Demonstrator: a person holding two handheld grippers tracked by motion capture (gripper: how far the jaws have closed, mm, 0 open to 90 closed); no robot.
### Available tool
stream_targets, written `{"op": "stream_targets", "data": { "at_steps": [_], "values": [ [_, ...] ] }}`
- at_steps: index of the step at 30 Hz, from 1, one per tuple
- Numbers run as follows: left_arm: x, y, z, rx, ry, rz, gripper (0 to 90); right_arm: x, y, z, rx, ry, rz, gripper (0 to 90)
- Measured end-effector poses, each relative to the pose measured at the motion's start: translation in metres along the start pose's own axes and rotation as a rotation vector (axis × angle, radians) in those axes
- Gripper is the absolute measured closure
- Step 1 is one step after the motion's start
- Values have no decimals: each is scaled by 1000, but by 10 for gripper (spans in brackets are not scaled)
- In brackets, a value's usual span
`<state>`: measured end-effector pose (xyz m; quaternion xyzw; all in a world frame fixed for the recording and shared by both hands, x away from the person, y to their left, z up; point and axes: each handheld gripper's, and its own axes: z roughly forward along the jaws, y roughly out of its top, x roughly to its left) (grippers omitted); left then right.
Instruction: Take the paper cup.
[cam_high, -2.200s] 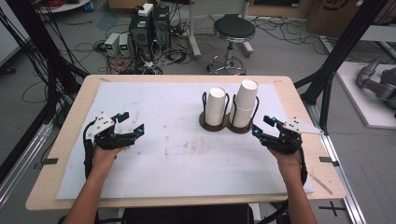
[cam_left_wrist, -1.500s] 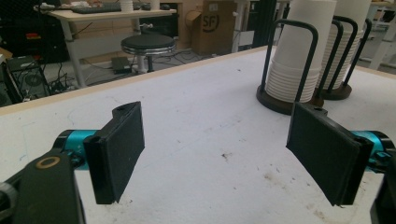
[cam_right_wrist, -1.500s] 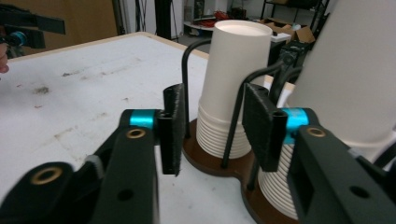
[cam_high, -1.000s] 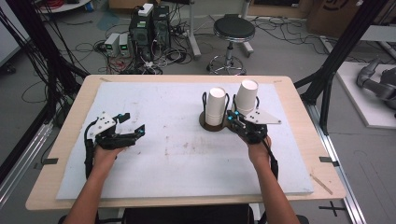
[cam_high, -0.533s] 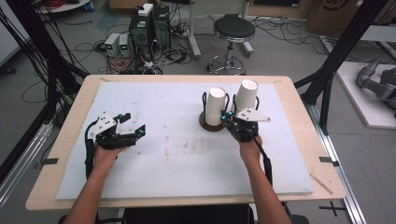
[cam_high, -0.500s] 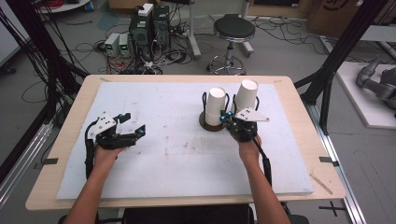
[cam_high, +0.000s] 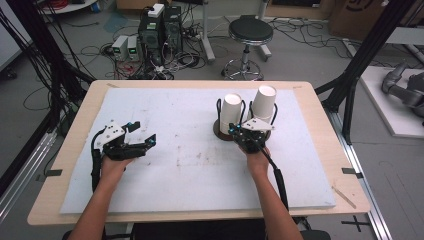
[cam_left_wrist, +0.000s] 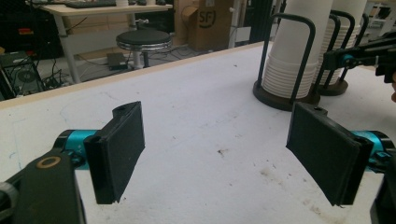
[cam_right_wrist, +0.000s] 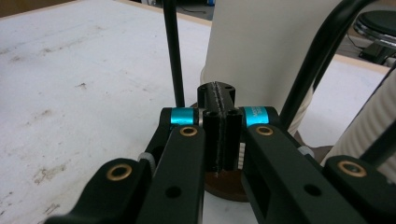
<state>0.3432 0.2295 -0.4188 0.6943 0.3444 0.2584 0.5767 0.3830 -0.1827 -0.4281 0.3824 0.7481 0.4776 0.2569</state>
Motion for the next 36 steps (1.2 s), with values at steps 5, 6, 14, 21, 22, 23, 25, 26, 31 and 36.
{"op": "stream_targets", "data": {
  "at_steps": [5, 6, 14, 21, 22, 23, 25, 26, 31, 36],
  "values": [
    [0, 0, 0, 2, -4, 0, 191, 3, -7, 8, 36, 1, -5, 900],
    [0, 0, 0, 2, -5, 0, 191, 4, -7, 10, 40, 2, -6, 900],
    [0, -1, 1, 6, -6, -2, 191, 3, -10, 15, 55, -7, 42, 900],
    [0, -1, 1, 5, -6, -3, 192, 2, -9, 16, 55, -27, 84, 900],
    [0, -1, 2, 5, -6, -3, 192, 2, -9, 16, 56, -28, 100, 900],
    [0, -1, 2, 5, -6, -3, 192, 2, -9, 16, 56, -28, 100, 900],
    [-1, -1, 2, 3, -5, -3, 192, 2, -9, 16, 56, -28, 106, 900],
    [-1, -1, 2, 3, -5, -3, 192, 2, -9, 16, 56, -28, 106, 900],
    [0, -1, 4, -2, -9, -8, 193, 3, -10, 17, 62, -29, 103, 900],
    [1, 8, 8, -14, -20, -8, 195, 2, -10, 17, 62, -27, 104, 900]
  ]
}}
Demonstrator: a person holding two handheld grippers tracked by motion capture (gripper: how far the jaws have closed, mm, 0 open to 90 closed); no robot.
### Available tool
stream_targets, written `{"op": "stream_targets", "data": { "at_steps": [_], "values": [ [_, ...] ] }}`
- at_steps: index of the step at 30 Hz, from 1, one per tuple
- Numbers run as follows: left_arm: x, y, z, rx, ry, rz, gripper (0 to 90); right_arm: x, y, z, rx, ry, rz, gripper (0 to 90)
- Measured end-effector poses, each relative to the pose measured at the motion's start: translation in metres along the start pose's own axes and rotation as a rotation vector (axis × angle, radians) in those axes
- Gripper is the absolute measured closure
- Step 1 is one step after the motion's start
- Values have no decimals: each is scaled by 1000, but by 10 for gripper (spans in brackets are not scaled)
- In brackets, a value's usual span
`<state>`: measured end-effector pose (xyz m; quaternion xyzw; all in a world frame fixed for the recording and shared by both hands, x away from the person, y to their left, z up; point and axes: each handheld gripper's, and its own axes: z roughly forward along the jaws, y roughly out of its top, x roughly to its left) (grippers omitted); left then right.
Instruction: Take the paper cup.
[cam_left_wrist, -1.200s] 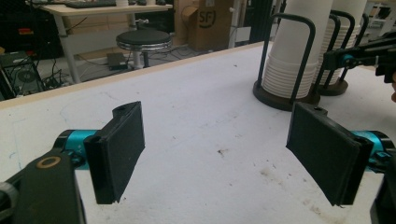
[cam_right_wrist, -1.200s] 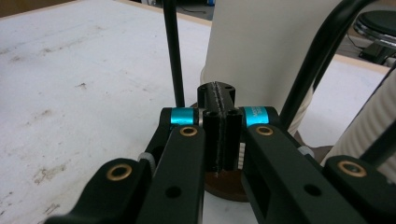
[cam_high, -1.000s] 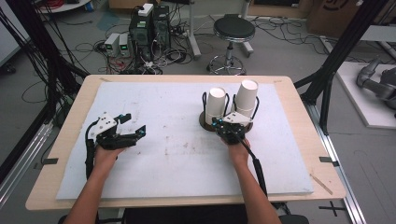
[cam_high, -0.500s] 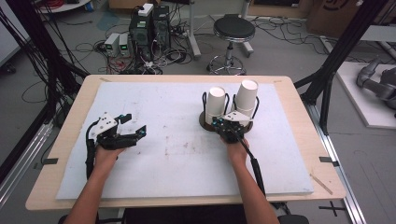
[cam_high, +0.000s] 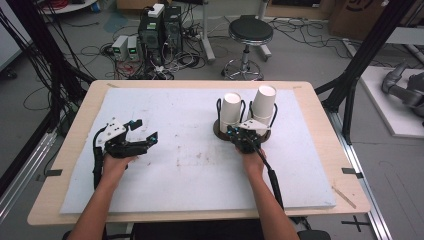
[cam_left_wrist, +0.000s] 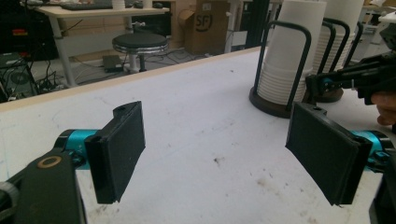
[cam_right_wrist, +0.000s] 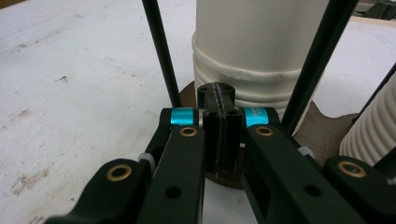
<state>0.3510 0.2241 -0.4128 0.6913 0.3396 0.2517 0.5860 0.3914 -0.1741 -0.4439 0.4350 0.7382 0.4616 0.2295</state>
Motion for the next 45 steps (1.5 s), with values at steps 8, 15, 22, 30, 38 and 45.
{"op": "stream_targets", "data": {
  "at_steps": [8, 15, 22, 30, 38, 45],
  "values": [
    [2, 26, 21, -7, -61, 8, 195, 0, 0, 0, -1, -2, -1, 900],
    [2, 54, 40, -7, -113, 10, 189, 0, 0, 0, -3, -4, -3, 900],
    [-14, 88, 82, -1, -211, 10, 184, 1, 0, 0, -2, -7, 3, 900],
    [-41, 107, 136, 53, -302, 40, 184, 1, 0, 0, -2, -4, 0, 900],
    [-62, 114, 175, 52, -356, 37, 184, 0, 0, 1, -4, -1, -5, 900],
    [-73, 103, 212, 139, -367, 17, 184, -1, 0, 0, 7, 5, -6, 900]
  ]
}}
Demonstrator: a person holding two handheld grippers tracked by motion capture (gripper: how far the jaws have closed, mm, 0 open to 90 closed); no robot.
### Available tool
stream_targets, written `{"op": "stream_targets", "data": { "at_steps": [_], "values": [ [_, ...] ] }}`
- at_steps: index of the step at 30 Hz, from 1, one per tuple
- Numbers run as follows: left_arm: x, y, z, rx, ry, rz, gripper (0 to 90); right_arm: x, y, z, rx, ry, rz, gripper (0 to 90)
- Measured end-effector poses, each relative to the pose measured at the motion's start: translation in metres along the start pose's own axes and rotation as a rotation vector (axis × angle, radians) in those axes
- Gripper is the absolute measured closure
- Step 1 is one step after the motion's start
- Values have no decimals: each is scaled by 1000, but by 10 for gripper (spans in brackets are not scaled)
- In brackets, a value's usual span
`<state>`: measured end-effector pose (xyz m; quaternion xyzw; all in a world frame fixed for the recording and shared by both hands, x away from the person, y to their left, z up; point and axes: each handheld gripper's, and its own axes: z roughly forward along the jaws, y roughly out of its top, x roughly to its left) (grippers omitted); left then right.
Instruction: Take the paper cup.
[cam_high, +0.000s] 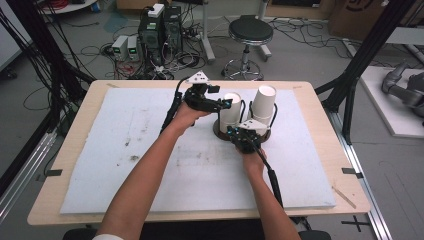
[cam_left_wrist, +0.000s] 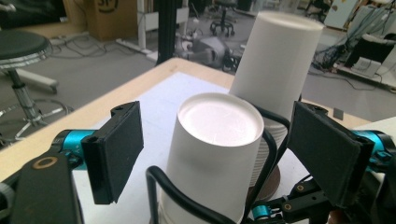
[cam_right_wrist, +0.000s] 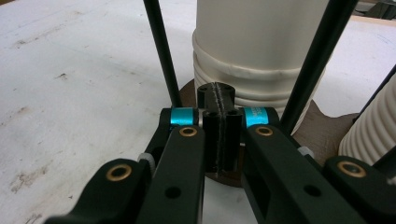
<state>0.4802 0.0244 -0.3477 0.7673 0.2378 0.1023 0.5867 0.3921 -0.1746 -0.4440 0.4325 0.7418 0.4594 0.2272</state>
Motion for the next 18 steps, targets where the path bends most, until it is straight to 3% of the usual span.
{"op": "stream_targets", "data": {
  "at_steps": [11, 18],
  "values": [
    [-5, -9, 26, 64, 5, 12, 185, -1, 0, 0, -1, 2, 2, 900],
    [-6, -9, 27, 65, 28, 48, 314, -1, 0, 0, 1, 4, 3, 900]
  ]
}}
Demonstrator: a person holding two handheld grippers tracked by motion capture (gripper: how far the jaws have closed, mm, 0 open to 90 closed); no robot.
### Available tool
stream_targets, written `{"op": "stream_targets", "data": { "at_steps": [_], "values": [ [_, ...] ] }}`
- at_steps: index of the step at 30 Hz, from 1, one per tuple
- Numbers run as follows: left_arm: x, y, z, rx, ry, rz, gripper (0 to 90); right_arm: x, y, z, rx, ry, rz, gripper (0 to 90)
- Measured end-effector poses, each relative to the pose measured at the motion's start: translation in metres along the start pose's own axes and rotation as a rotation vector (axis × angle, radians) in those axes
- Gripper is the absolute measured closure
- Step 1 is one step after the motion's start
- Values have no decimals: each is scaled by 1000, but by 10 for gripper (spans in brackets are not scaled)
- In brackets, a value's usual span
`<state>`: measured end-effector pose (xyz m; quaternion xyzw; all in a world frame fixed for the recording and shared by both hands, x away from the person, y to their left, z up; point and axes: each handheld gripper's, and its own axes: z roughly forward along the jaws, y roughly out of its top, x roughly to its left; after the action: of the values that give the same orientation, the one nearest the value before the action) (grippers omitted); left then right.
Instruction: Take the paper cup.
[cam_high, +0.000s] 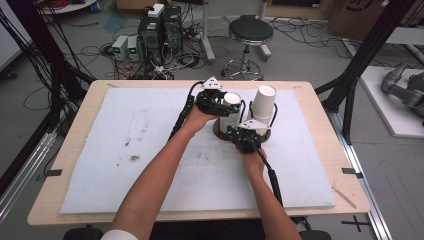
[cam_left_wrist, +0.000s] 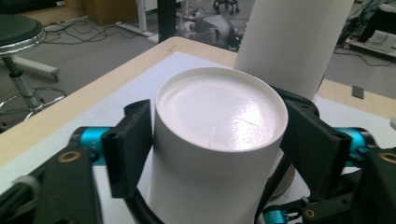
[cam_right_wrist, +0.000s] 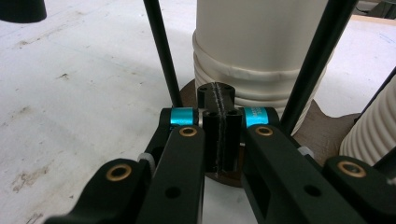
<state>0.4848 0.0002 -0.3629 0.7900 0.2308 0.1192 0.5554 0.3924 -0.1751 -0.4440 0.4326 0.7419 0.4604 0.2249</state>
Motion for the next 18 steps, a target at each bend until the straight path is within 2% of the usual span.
{"op": "stream_targets", "data": {
  "at_steps": [6, 8, 10, 12, 13, 15, 16, 18],
  "values": [
    [-2, 3, 0, -3, 16, 23, 324, 0, 0, 0, -1, 0, -1, 900],
    [-3, 5, -2, -20, 17, 20, 331, 0, 0, 0, -2, 0, -2, 900],
    [-4, 11, -7, -57, 16, 18, 335, 0, 0, 0, -1, 0, -1, 900],
    [-4, 14, -10, -68, 18, 22, 335, 0, 0, 0, -1, 0, 0, 900],
    [-4, 18, -15, -94, 22, 17, 335, 0, 0, 0, 0, 0, 0, 900],
    [-4, 20, -17, -101, 24, 17, 335, 0, 0, 0, -1, 0, 1, 900],
    [-4, 24, -24, -130, 28, 6, 335, 0, 0, 0, -1, 1, 1, 900],
    [-4, 28, -29, -140, 35, 2, 336, 0, 0, 0, -1, 3, -2, 900]
  ]
}}
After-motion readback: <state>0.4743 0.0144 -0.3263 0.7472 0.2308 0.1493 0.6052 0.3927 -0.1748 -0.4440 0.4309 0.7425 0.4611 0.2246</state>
